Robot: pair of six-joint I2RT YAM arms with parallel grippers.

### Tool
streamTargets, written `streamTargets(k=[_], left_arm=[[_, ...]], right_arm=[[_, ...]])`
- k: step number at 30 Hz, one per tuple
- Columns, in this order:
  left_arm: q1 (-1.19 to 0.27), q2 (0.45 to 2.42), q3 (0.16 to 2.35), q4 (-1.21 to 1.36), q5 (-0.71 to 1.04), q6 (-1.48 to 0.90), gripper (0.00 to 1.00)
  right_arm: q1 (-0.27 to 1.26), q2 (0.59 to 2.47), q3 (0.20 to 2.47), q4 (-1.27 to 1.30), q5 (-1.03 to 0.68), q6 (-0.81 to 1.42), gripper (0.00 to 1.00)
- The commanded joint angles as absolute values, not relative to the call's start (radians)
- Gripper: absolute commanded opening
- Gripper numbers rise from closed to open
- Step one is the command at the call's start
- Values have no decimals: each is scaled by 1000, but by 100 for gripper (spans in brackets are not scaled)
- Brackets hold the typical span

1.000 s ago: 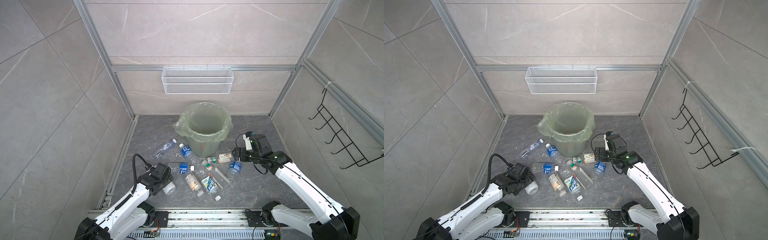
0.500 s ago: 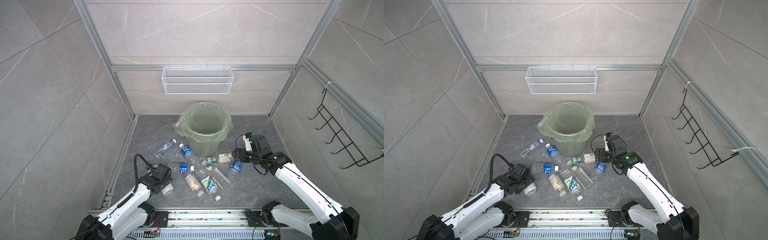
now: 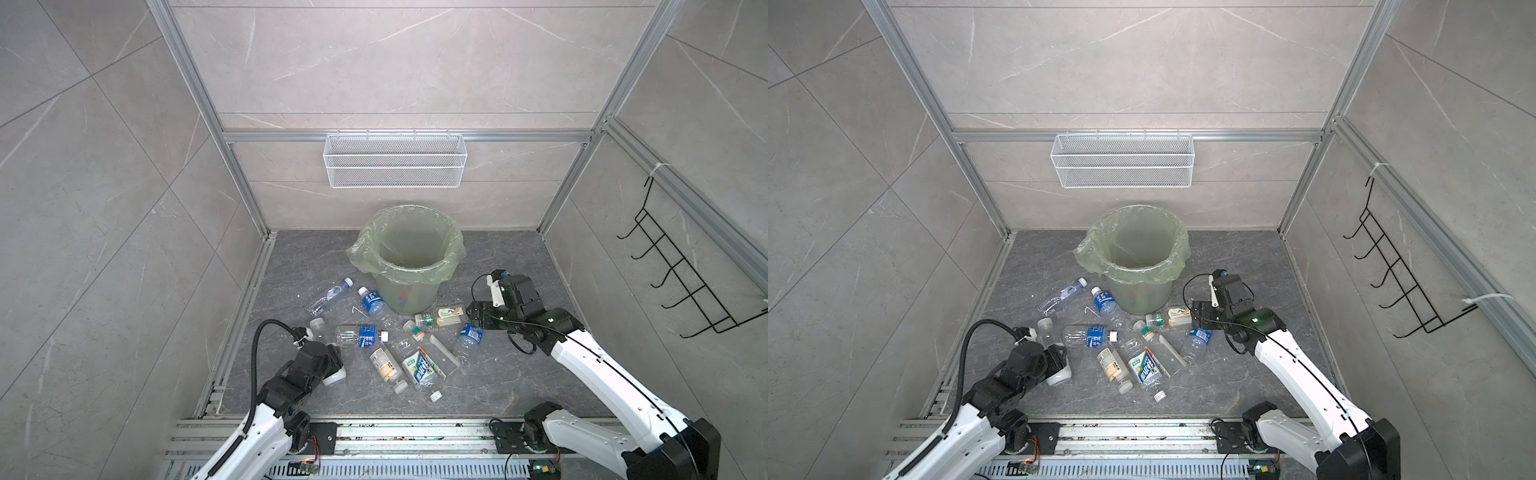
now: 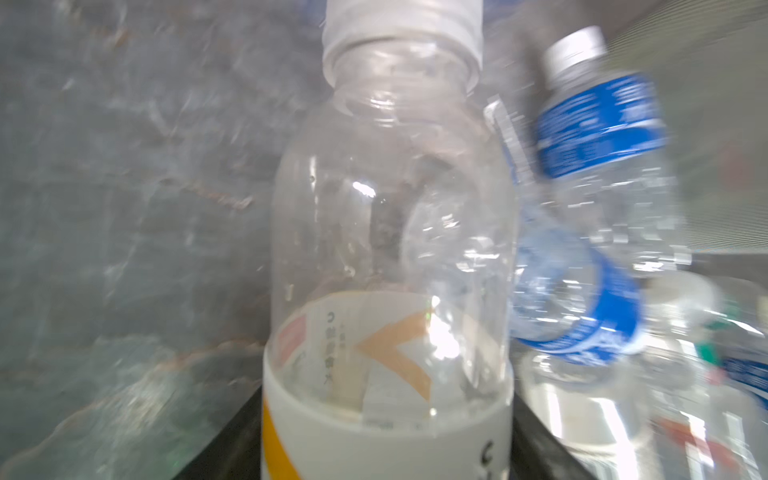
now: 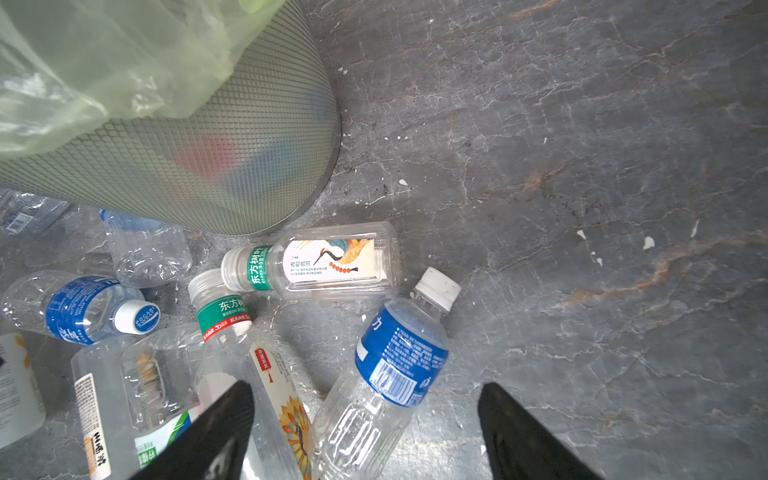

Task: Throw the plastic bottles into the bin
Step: 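Grasp the white-labelled bottle with the left gripper while the right arm moves back, then lift the white-labelled bottle over the bin and open the left gripper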

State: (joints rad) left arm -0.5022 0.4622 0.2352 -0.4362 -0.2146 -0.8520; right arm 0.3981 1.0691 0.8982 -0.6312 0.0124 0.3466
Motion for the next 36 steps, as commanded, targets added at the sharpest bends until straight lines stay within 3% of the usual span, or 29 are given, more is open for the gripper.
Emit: streamTargets(k=[1, 7, 16, 25, 33, 34, 35, 36], left_arm=[[-506, 315, 209, -299, -149, -689, 60], [-506, 128, 210, -295, -104, -536, 58], [-506, 190, 287, -148, -8, -464, 59], [-506, 583, 647, 26, 97, -368, 59], [-506, 1219, 1223, 54, 251, -334, 60], [-506, 1303, 1297, 60, 265, -332, 61], [-505, 1387, 1374, 32, 268, -324, 69], [-502, 1471, 1477, -31, 276, -320, 97]], right_arm=[[403, 1048, 882, -613, 29, 350, 86], [403, 1058, 883, -598, 22, 351, 86], [403, 1072, 884, -571, 5, 362, 87], [401, 1078, 904, -566, -5, 357, 87], [403, 1082, 922, -566, 7, 364, 86], [403, 1079, 922, -566, 8, 365, 86], [402, 1076, 920, -569, 6, 367, 87], [403, 1073, 919, -571, 7, 369, 88]])
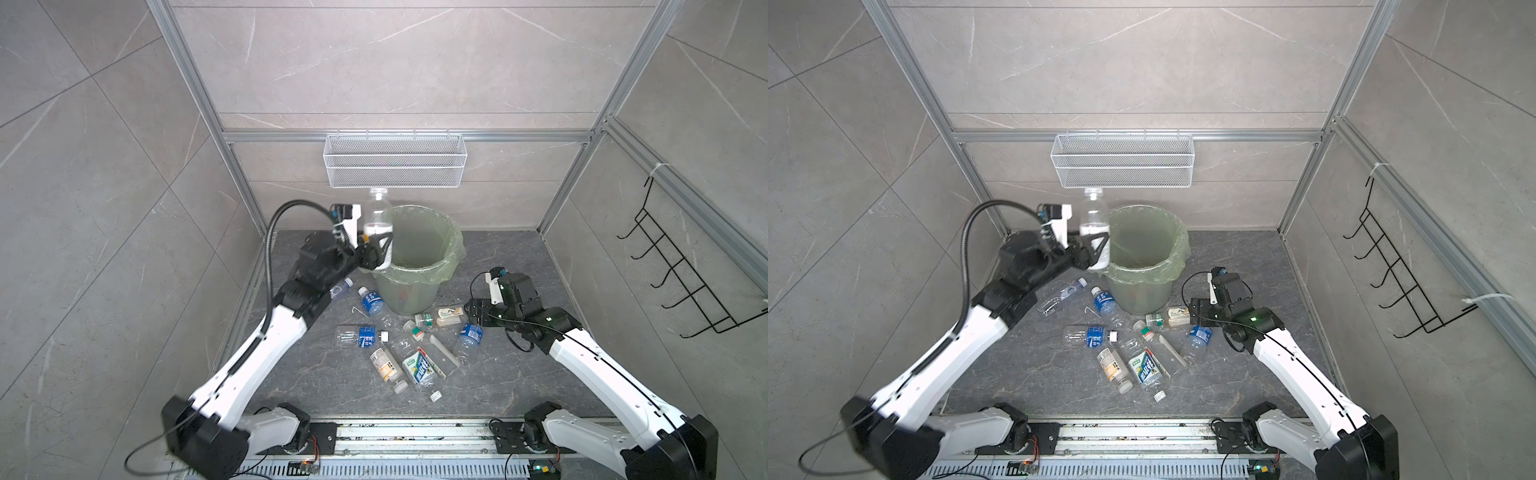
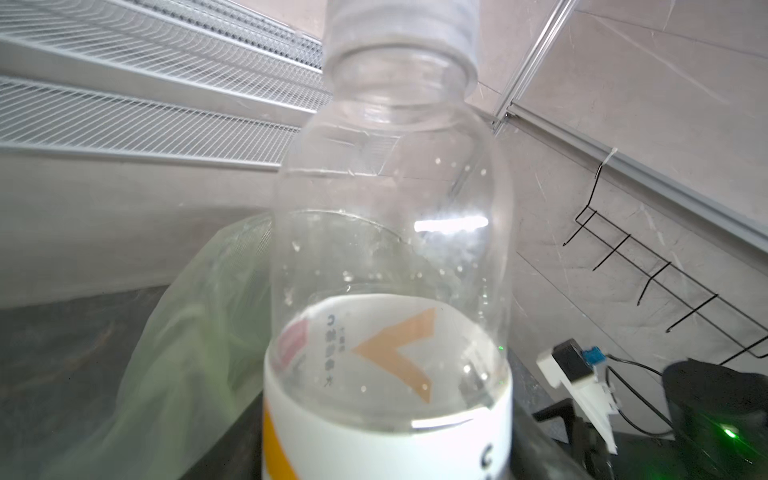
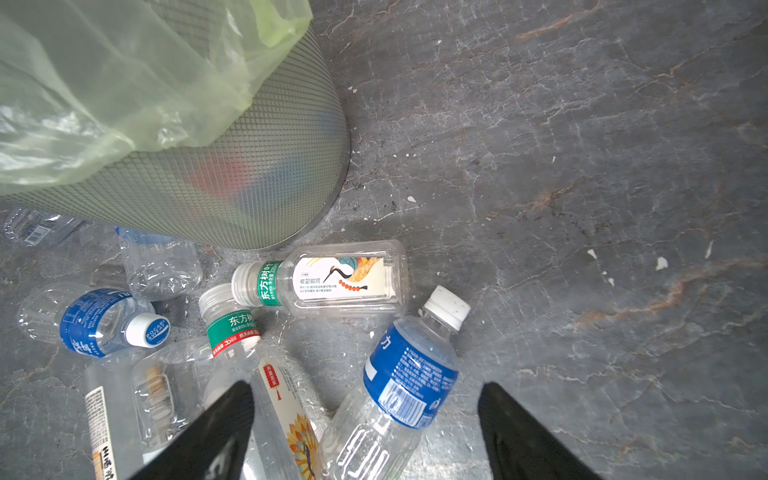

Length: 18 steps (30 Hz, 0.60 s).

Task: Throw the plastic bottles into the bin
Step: 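Lift the white-labelled bottle over the bin and open the left gripper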

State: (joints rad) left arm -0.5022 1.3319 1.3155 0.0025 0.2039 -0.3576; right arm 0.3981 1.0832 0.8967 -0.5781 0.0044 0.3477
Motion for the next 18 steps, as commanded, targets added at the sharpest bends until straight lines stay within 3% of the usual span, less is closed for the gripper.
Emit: streamTargets(k=[1, 4, 9, 18], left_arm=[[-500, 1534, 1566, -95, 279, -317, 100], [-498, 1608, 1679, -140, 245, -315, 100], [-498, 1538, 1630, -59, 244, -316, 100], [-499, 1348, 1482, -85, 145, -308, 100]], right_arm=[[403, 1068, 919, -574, 7, 371, 89], [403, 1048, 924, -592, 8, 374, 93], [403, 1012, 930, -639, 28, 391, 97], [403, 1011, 834, -638, 25, 499, 96]])
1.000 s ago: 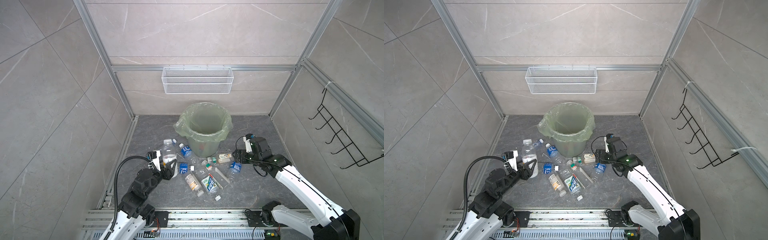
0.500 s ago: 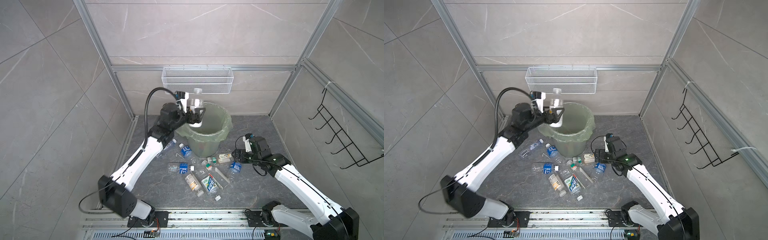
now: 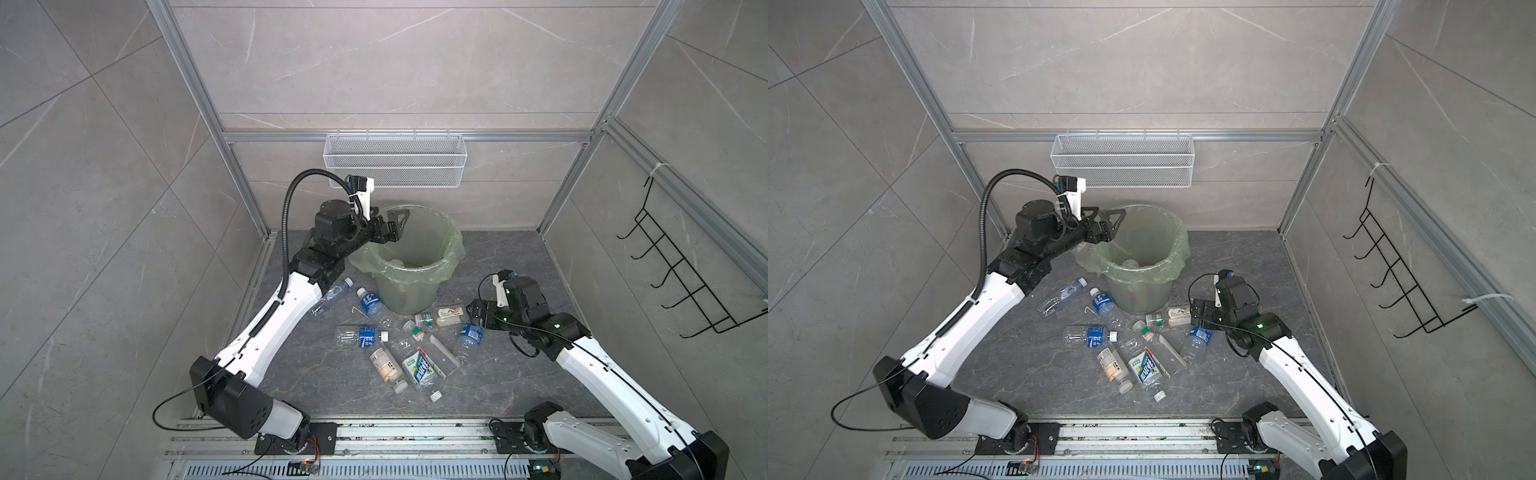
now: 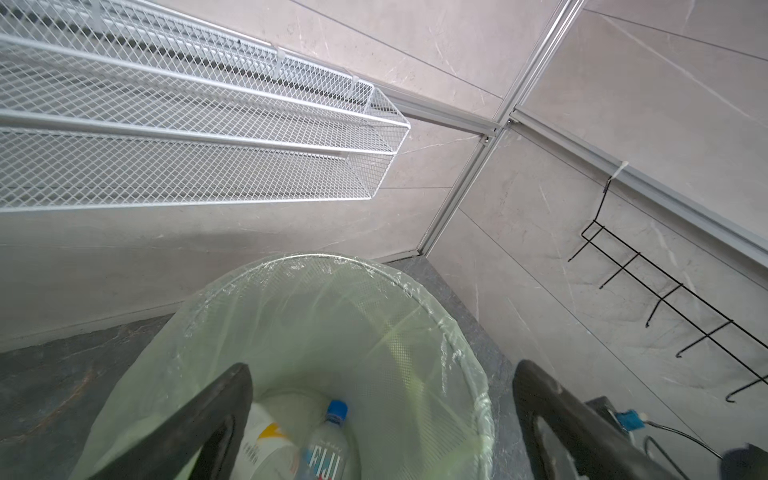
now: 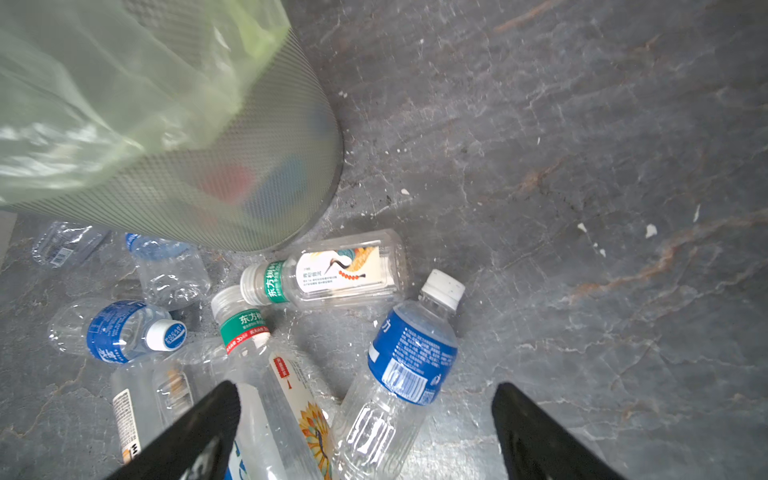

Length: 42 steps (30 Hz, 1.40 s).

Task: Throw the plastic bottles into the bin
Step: 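Grasp the blue-labelled water bottle with the right gripper while the left arm withdraws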

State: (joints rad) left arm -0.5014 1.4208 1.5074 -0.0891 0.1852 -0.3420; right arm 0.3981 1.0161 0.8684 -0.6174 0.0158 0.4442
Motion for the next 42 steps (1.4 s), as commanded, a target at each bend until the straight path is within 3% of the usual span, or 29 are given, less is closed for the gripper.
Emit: streamTargets(k=[1, 16, 23, 42], left_arm=[[-499, 1325, 1460, -95, 131, -300, 100], [-499, 1019, 1063, -159, -24, -272, 100], [-498, 892, 878, -155, -14, -324, 100], [-498, 779, 625, -155, 44, -400, 100]], right_arm=[[403, 1017, 821, -632, 18, 515, 95], [403, 1128, 698, -525, -50, 676, 92], [402, 1190, 688, -492, -52, 691, 92], [411, 1253, 661, -461, -20, 744, 90]])
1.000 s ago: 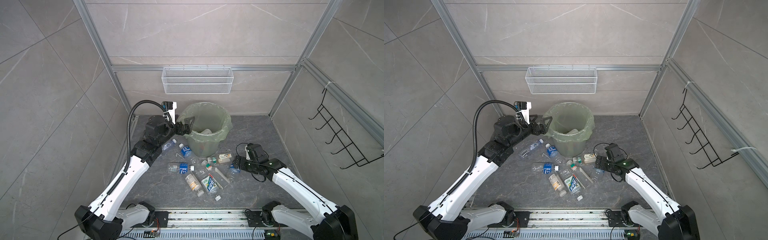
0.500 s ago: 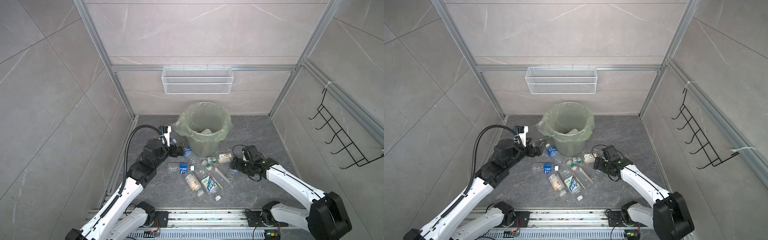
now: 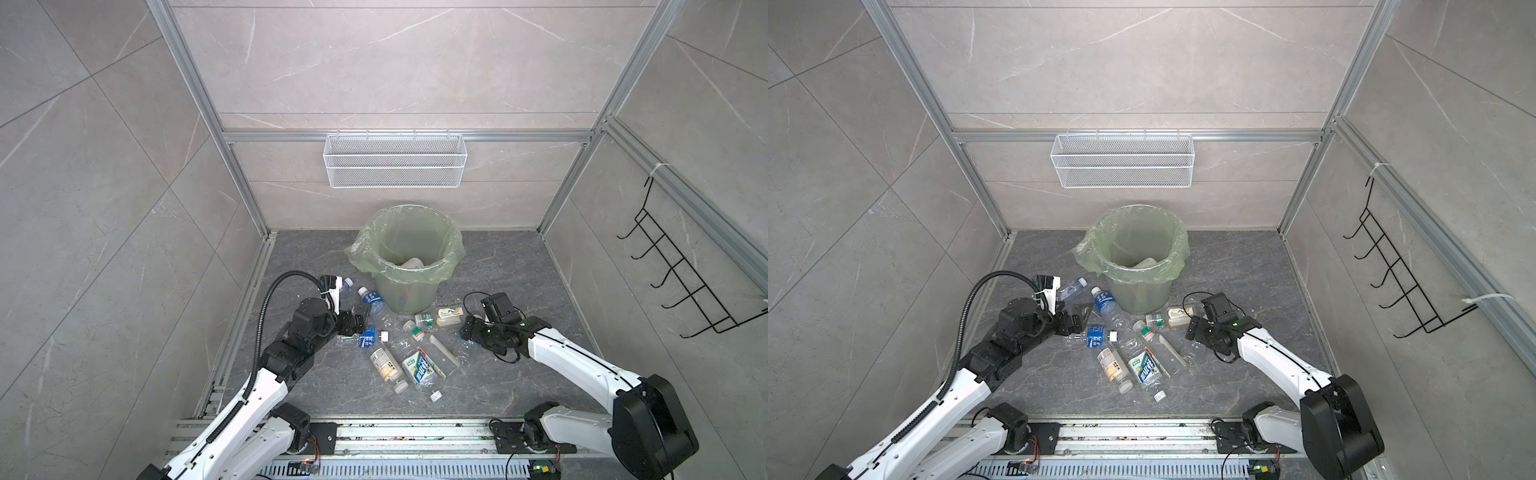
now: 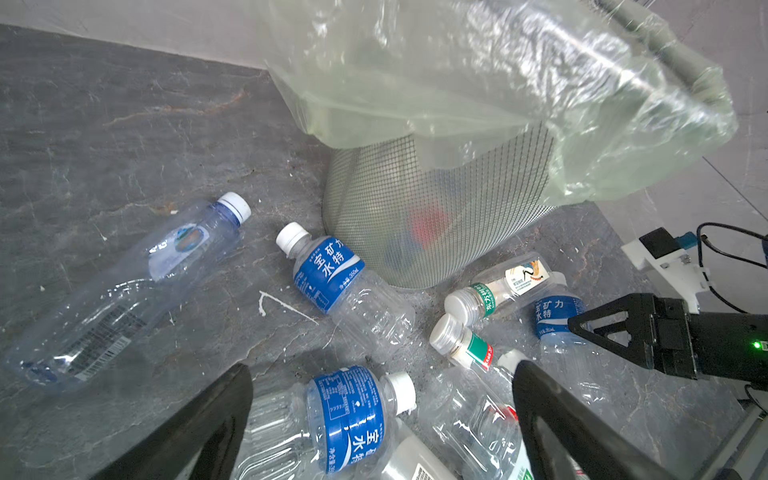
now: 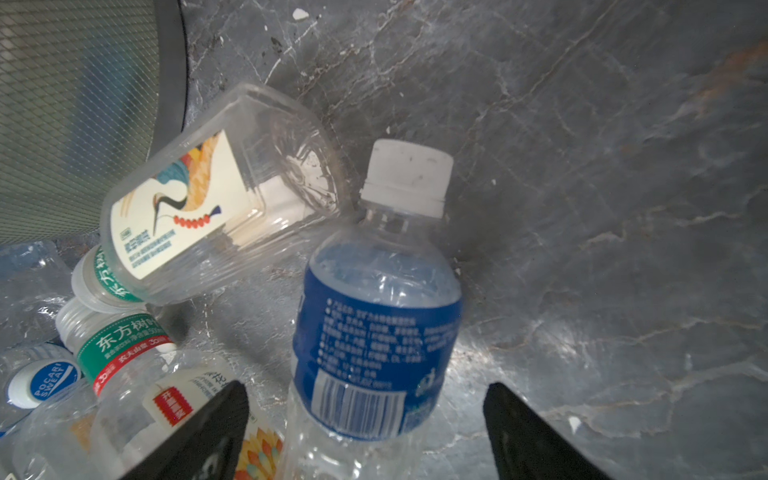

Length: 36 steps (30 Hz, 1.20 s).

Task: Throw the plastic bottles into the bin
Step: 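Grasp the blue-labelled water bottle with the right gripper while the left arm withdraws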

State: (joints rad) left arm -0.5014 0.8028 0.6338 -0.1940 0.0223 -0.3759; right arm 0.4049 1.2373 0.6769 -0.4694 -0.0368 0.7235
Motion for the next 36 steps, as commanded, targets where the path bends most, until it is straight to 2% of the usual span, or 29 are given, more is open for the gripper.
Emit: streamTargets(k=[1, 14, 25, 36], left_arm=[[-499, 777, 611, -149, 46, -403, 100], [-500, 799, 512, -114, 135, -478, 99], [-500, 781, 480, -146, 130, -500, 99], [-500, 805, 466, -152, 130, -500, 99]], right_arm=[[412, 1257, 661, -457, -18, 746, 90], [415, 1301, 647, -416, -21, 761, 88], [429, 1357, 660, -396, -19, 763, 85], [440, 1397, 657, -373, -5, 758, 77]])
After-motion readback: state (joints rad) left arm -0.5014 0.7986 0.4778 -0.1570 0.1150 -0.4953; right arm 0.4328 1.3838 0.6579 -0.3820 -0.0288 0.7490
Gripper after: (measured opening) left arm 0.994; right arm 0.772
